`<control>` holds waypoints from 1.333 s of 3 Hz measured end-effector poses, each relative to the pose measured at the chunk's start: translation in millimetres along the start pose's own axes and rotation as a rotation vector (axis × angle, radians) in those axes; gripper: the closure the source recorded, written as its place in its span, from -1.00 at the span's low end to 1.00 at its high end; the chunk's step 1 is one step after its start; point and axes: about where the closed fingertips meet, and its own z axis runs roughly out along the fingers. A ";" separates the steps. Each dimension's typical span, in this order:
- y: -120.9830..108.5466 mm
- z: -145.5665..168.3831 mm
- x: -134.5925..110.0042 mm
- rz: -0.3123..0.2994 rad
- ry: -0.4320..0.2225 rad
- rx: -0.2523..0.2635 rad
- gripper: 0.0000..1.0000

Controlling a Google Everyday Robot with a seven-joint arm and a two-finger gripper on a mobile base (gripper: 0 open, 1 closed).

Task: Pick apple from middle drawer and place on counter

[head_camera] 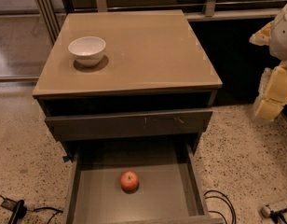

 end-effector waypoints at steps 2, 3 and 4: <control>3.1 2.9 -1.3 -0.003 -0.018 -0.005 -1.00; 20.6 27.3 -8.2 -0.022 -0.077 -0.035 -1.00; 43.6 67.5 -15.1 -0.038 -0.176 -0.073 -1.00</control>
Offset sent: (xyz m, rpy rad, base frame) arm -0.0046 0.0044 -0.0134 0.0396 0.0233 0.0211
